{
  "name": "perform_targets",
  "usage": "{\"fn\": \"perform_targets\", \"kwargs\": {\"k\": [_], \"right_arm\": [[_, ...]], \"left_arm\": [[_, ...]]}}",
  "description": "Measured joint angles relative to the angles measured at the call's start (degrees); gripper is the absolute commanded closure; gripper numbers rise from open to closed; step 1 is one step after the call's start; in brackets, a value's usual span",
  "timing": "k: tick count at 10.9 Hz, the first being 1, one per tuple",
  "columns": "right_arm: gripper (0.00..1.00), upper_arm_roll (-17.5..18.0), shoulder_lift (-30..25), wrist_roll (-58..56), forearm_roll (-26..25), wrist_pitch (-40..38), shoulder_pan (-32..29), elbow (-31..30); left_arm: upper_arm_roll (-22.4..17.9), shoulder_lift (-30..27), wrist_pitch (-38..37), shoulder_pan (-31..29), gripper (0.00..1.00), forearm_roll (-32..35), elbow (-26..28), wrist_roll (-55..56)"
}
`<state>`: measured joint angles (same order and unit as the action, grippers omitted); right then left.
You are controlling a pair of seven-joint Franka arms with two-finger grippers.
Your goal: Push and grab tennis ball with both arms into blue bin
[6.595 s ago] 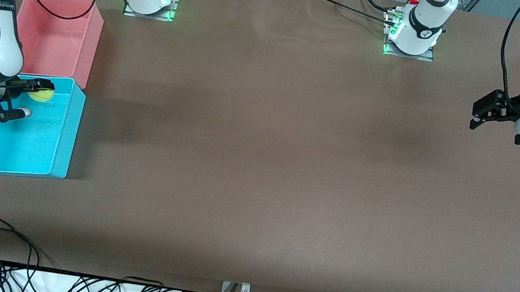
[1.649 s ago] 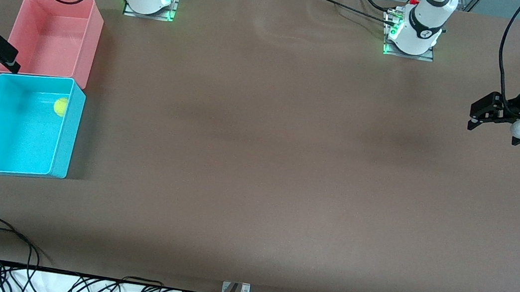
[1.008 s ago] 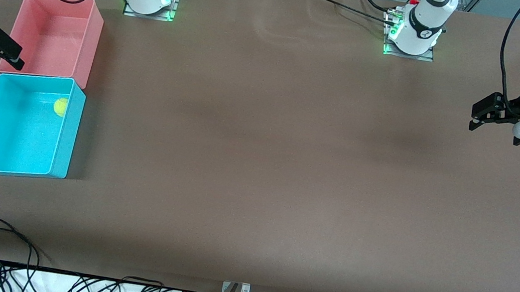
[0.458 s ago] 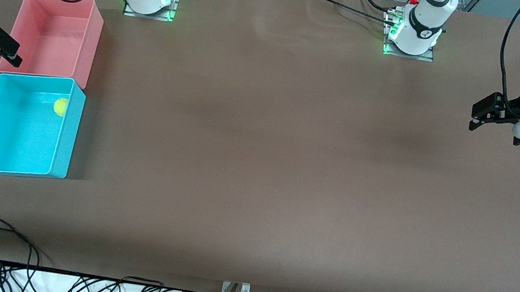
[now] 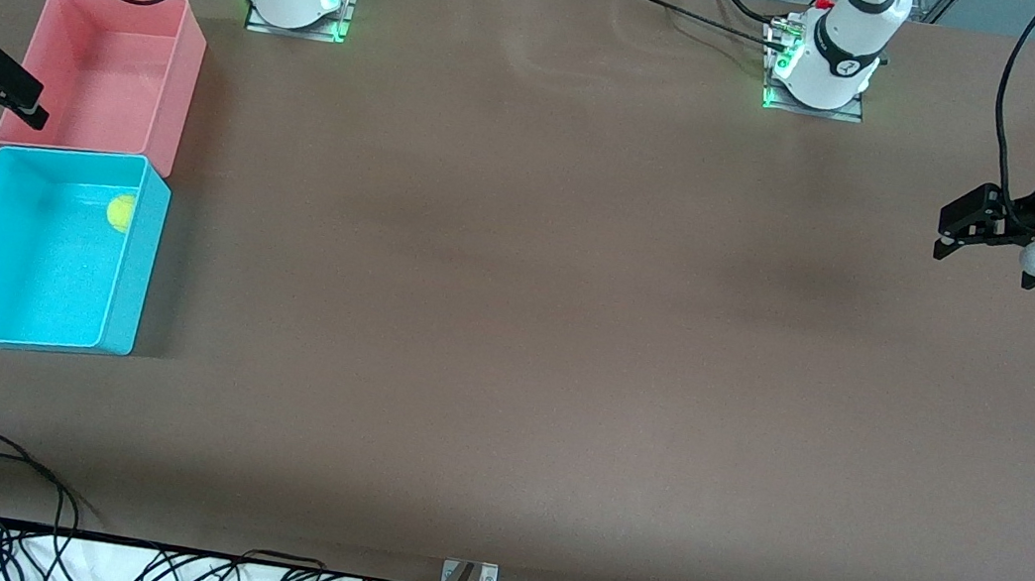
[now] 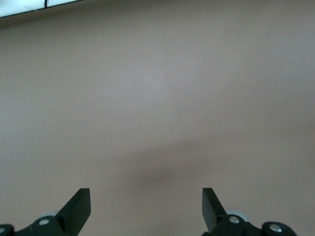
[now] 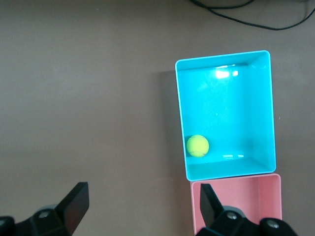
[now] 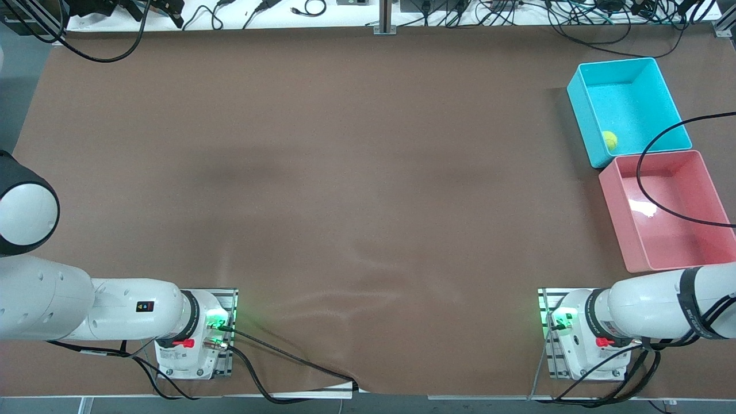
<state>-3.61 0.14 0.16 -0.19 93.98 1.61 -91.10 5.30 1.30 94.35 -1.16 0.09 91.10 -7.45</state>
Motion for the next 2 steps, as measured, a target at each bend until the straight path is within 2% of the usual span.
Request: {"fn": "perform_targets", "kwargs": {"k": [2], "right_arm": [[0.00, 0.03, 0.00, 0.02, 0.00, -0.24, 0.00, 0.00]], "left_arm": [[0.00, 0.00, -0.15, 0.00, 0.00, 0.00, 0.00, 0.00]]}}
